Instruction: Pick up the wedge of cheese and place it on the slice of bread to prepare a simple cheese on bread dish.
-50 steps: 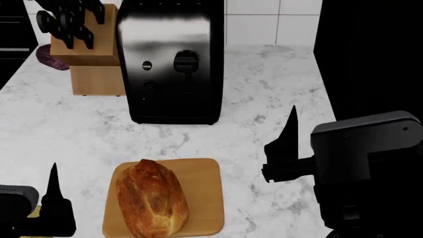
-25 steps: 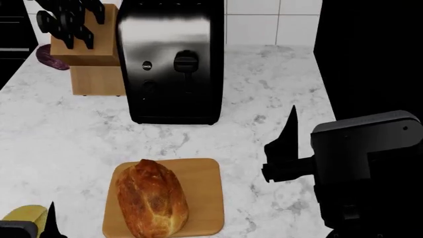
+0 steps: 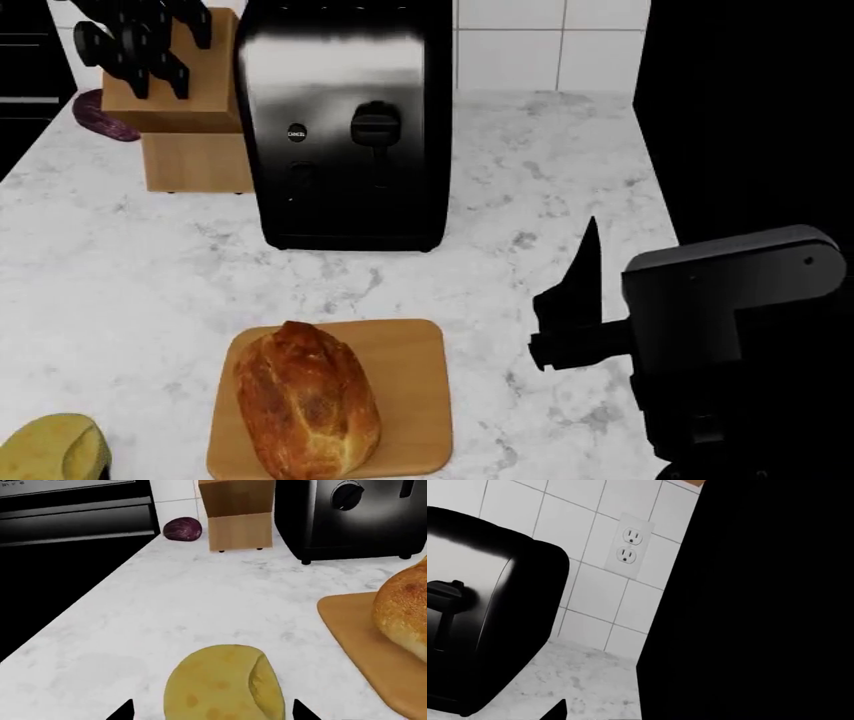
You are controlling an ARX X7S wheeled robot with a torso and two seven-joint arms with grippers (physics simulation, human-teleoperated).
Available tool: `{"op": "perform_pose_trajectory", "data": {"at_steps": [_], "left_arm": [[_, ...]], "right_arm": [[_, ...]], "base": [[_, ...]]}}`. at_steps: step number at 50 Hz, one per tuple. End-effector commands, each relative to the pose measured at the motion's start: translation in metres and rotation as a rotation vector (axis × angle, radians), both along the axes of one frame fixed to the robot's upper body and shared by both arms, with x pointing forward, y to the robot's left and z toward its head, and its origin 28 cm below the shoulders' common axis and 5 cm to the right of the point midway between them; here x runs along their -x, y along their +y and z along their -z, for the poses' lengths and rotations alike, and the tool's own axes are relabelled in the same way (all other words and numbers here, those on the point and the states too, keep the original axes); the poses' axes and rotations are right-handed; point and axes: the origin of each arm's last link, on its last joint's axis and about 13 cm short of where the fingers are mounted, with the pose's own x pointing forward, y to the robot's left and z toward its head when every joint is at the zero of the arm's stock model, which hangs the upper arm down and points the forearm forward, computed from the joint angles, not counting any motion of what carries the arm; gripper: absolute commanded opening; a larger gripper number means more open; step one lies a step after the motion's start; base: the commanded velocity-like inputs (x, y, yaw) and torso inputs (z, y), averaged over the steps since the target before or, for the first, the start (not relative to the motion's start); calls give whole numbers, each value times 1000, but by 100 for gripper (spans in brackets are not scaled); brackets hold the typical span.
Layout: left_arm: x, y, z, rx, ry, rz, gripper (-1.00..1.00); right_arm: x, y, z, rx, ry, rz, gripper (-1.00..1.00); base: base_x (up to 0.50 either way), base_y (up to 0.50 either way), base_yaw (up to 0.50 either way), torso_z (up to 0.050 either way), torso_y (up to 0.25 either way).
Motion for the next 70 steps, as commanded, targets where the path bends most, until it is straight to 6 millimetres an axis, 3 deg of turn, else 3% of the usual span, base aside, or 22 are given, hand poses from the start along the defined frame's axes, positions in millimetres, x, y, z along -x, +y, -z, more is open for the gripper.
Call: {"op": "perform_pose_trajectory", "data": {"at_steps": [1, 12, 39, 70], "left_arm": [[5, 1, 11, 56, 45, 2, 100], [4, 1, 12, 189, 88, 2, 100], [-7, -8, 12, 178, 165, 111, 100], [-17, 2, 20, 160, 192, 82, 100]], "right_arm": [[-1, -4, 0, 17, 11, 24, 100], [1, -4, 0, 19, 15, 30, 100], [1, -2, 3, 14, 24, 26, 100], [2, -2, 0, 23, 26, 28, 100]], "base": [[0, -3, -2, 0, 0], [0, -1, 0, 0, 0], [1, -1, -2, 0, 0], [3, -1, -3, 0, 0]]}}
